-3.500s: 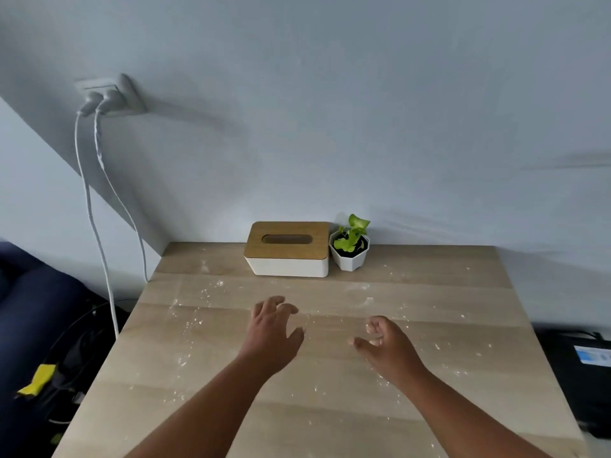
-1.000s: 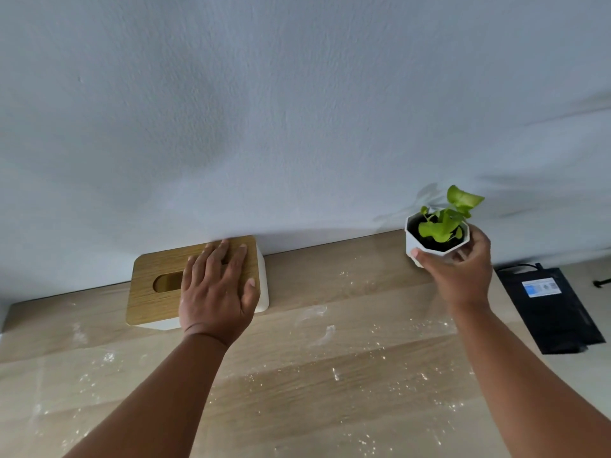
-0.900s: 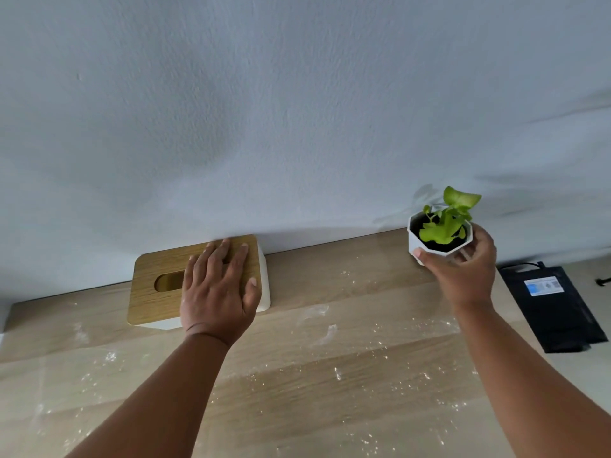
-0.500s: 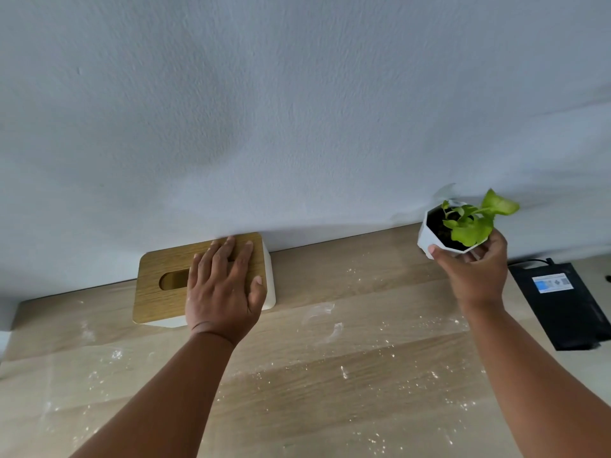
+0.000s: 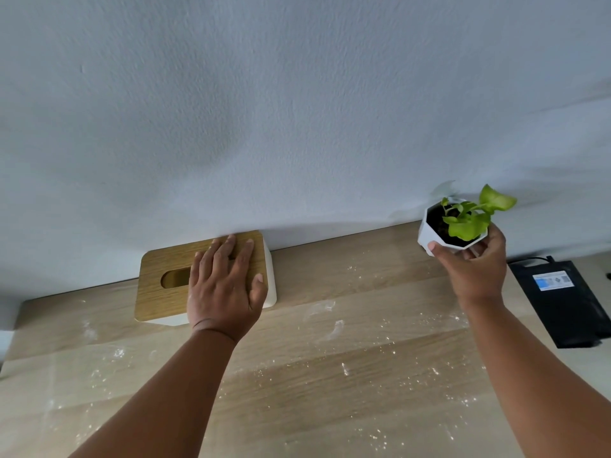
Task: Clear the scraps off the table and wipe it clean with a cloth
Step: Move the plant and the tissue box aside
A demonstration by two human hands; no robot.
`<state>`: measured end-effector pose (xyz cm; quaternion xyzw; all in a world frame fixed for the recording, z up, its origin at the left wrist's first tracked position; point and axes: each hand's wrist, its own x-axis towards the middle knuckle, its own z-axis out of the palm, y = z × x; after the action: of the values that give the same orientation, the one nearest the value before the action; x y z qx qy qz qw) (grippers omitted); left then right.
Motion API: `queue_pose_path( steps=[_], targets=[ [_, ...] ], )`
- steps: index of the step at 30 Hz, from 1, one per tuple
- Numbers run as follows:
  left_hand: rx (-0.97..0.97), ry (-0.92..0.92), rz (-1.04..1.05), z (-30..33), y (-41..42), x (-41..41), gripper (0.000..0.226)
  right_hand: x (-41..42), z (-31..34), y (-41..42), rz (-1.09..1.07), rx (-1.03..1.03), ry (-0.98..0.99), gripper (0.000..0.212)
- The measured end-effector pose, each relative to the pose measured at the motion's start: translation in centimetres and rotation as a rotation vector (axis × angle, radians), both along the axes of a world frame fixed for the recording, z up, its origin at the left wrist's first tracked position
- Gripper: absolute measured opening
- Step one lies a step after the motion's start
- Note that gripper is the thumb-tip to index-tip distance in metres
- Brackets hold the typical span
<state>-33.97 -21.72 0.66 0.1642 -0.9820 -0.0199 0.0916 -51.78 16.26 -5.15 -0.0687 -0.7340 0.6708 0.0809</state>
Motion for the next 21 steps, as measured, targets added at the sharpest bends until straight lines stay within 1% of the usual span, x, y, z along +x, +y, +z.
queue_pose_path(
  steps=[4, 8, 9, 12, 13, 18, 21],
  targets=[
    [-0.002, 0.004, -0.001, 0.0, 0.0, 0.0, 0.063, 0.6, 0.1, -0.1, 0.021, -0.017, 0.005, 0.093],
    [0.000, -0.002, 0.001, 0.1, 0.1, 0.0, 0.063, 1.5, 0.5, -0.1, 0.028, -0.032, 0.027, 0.090],
    [0.003, -0.003, 0.002, 0.1, 0.1, 0.0, 0.063, 2.0, 0.6, -0.2, 0.006, -0.037, 0.016, 0.093],
    [0.009, 0.002, 0.005, 0.0, 0.1, 0.0, 0.063, 4.0, 1.0, -0.3, -0.098, -0.021, -0.042, 0.118],
    [0.008, 0.005, 0.004, 0.0, 0.1, -0.1, 0.063, 4.7, 1.1, -0.4, -0.116, 0.000, -0.049, 0.120],
    [0.012, 0.026, -0.001, -0.3, 0.0, 0.0, 0.061, 9.3, 0.8, -2.0, -0.159, 0.053, -0.040, 0.113],
    [0.024, 0.028, -0.002, -0.4, 0.0, -0.1, 0.061, 12.4, 0.3, -3.9, -0.126, 0.070, -0.036, 0.110]
  ],
)
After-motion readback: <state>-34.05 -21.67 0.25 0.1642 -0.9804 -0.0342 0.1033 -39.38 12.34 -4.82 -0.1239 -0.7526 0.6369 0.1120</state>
